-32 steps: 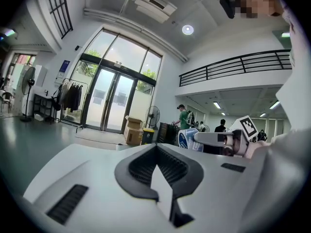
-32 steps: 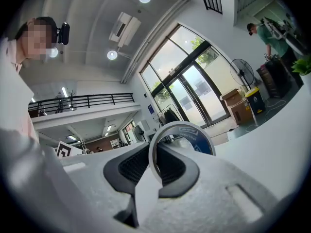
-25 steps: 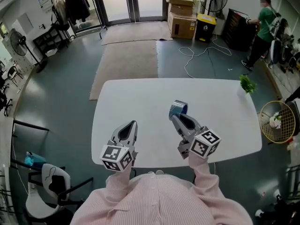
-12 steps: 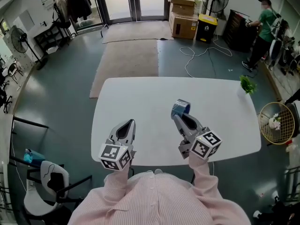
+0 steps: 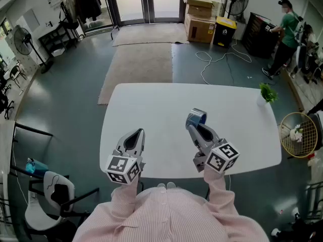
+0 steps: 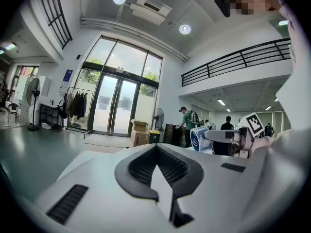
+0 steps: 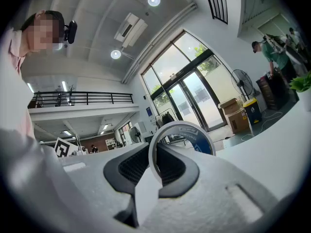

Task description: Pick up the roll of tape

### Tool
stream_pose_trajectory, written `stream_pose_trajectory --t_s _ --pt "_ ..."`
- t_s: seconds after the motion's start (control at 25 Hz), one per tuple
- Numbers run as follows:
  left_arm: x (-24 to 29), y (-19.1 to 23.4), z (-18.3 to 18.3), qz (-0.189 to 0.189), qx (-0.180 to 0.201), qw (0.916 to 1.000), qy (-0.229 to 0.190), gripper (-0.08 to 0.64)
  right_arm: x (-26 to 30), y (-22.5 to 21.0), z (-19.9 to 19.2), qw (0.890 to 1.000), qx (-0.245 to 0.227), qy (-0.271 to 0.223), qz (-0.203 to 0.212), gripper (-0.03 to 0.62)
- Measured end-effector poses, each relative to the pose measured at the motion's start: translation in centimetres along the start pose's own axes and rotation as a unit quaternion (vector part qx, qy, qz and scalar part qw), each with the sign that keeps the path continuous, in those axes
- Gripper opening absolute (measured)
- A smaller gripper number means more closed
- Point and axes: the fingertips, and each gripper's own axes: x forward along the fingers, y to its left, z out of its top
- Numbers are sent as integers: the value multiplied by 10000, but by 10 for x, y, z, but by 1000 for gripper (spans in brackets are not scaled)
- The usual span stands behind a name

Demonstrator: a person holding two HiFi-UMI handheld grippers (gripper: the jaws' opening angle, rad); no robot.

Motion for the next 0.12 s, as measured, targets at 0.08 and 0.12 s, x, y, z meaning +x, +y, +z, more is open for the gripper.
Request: stream_pose_trajectory --t_s 0.08,0.12 --pt "-2 3 1 22 3 10000 -2 0 1 1 0 10000 28 -7 -18 51" --pt "-2 4 1 32 6 10000 -3 2 1 2 1 10000 42 -12 -26 51"
